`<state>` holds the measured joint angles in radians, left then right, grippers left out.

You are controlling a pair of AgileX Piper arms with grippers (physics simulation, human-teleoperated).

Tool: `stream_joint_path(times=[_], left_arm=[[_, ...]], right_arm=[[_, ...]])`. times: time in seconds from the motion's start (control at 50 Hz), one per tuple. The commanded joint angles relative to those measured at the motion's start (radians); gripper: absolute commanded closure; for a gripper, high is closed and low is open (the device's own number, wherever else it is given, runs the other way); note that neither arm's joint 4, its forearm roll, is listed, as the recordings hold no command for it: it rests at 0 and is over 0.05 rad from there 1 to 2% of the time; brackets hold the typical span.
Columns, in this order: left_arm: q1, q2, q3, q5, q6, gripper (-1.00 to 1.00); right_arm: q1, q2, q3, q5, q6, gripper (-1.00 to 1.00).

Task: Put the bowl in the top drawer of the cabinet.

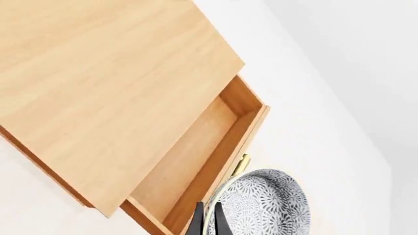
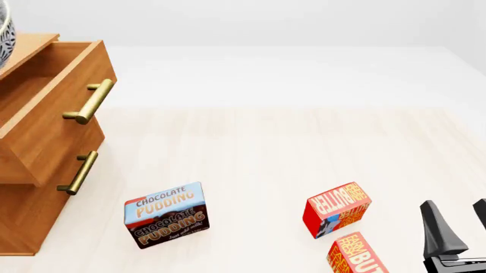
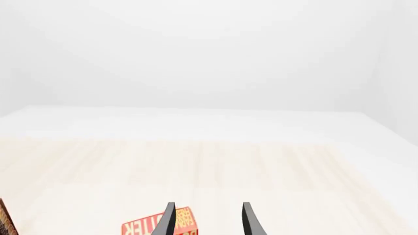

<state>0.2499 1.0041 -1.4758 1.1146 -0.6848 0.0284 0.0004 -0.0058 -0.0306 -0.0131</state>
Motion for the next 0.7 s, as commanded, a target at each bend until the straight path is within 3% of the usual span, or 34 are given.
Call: stream_joint_path(times=[0.02,0.44,0.7], left_arm=[[0.062,0.028,0.012,-0.036,-0.037,1.00],[0.191,0.122,-0.041,-0.053,-0.078,1.00],[0.235,0.147,-0.008,-0.067,-0.100,1.00]], right_arm=[[0.000,0.000,0.000,0.000,-0.001,-1.00],[0.002,0.000,0.000,0.001,-0.002,-1.00],[0.002,0.000,0.000,0.000,-0.002,-1.00]])
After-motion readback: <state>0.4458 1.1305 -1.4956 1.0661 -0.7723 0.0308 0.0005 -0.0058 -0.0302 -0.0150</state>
